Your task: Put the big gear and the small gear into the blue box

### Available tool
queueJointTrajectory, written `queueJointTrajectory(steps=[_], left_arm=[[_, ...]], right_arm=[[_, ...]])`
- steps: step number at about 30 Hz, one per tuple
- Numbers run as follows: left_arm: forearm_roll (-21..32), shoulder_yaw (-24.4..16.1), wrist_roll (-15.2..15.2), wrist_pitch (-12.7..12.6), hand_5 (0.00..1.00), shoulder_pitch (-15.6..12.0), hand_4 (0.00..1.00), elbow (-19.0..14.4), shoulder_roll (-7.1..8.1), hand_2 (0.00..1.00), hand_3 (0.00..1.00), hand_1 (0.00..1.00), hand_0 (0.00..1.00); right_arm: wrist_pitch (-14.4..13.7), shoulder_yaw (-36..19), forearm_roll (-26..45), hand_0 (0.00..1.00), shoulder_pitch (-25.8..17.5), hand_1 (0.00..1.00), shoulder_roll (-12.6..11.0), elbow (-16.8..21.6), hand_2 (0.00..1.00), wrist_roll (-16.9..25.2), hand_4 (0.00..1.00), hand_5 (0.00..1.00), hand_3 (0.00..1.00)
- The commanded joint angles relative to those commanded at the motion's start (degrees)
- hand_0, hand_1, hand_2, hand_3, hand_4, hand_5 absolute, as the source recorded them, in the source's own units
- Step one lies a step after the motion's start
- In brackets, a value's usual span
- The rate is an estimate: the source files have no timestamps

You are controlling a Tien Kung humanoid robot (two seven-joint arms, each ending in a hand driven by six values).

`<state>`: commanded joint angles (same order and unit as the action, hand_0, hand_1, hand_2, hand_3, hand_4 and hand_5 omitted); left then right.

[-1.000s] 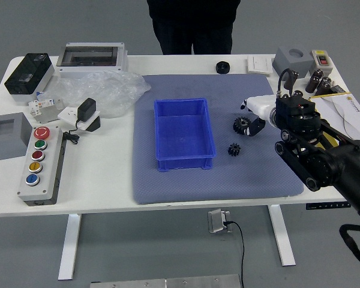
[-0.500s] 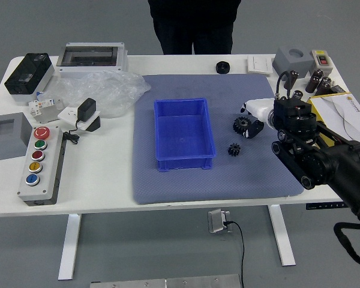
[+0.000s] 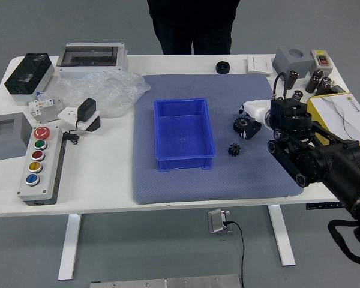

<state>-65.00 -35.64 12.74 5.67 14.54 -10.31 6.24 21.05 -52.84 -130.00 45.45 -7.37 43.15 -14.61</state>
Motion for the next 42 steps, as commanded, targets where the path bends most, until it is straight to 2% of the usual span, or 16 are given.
queueJointTrajectory(steps=[7,8,13,14,19,20,25,26,31,32,42], left_arm=[[0.05,0.03,0.03,0.06,0.245,0.06,0.556,0.00,-0.14,0.737,0.678,0.747,0.780],[0.02,0.01,0.04,0.06,0.246,0.06,0.559,0.00,-0.15,0.736,0.678,0.747,0.780],[-0.13,-0.09,0.08,0.08,0.246,0.06,0.559,0.00,-0.17,0.736,0.678,0.747,0.780],[-0.13,-0.08,0.08,0.09,0.246,0.07,0.559,0.00,-0.18,0.735,0.680,0.747,0.780],[-0.16,-0.05,0.11,0.11,0.246,0.08,0.559,0.00,-0.26,0.735,0.680,0.747,0.780],[-0.19,-0.07,0.12,0.12,0.243,0.07,0.561,0.00,-0.27,0.735,0.678,0.747,0.780],[-0.28,-0.02,0.16,0.15,0.243,0.01,0.561,0.00,-0.33,0.735,0.678,0.747,0.780],[-0.28,0.00,0.16,0.16,0.244,0.00,0.564,0.00,-0.34,0.735,0.678,0.746,0.780],[-0.33,0.06,0.17,0.18,0.244,-0.03,0.564,0.00,-0.35,0.735,0.678,0.746,0.780],[-0.34,0.07,0.17,0.18,0.243,-0.04,0.566,0.00,-0.34,0.735,0.679,0.746,0.780],[-0.53,0.03,0.17,0.20,0.243,-0.04,0.569,0.00,-0.29,0.735,0.680,0.746,0.780]], right_arm=[[-0.06,0.12,0.00,0.828,-0.06,0.730,0.34,-0.46,0.780,-0.11,0.747,0.257,0.826],[-0.09,0.13,0.00,0.811,-0.04,0.714,0.40,-0.53,0.746,-0.13,0.727,0.254,0.763],[-0.51,0.25,0.00,0.811,0.05,0.714,0.72,-0.93,0.746,-0.20,0.727,0.254,0.763],[-0.64,0.27,0.00,0.785,0.06,0.673,0.76,-1.00,0.714,-0.20,0.708,0.248,0.719],[-1.49,0.30,0.00,0.785,0.07,0.673,0.94,-1.44,0.714,-0.18,0.708,0.248,0.719],[-1.62,0.30,0.00,0.734,0.06,0.638,0.98,-1.50,0.660,-0.18,0.665,0.231,0.670],[-2.55,0.33,0.00,0.734,-0.04,0.638,1.24,-1.87,0.660,-0.14,0.665,0.231,0.670],[-2.73,0.33,0.00,0.712,-0.06,0.606,1.27,-1.91,0.610,-0.12,0.610,0.218,0.646],[-3.80,0.16,0.00,0.712,-0.14,0.606,1.34,-2.00,0.610,-0.05,0.610,0.218,0.646],[-3.96,0.12,0.00,0.695,-0.14,0.580,1.34,-2.00,0.575,-0.05,0.568,0.205,0.635],[-6.98,-0.95,0.00,0.674,-0.38,0.543,1.23,-2.01,0.536,-0.04,0.575,0.208,0.622]])
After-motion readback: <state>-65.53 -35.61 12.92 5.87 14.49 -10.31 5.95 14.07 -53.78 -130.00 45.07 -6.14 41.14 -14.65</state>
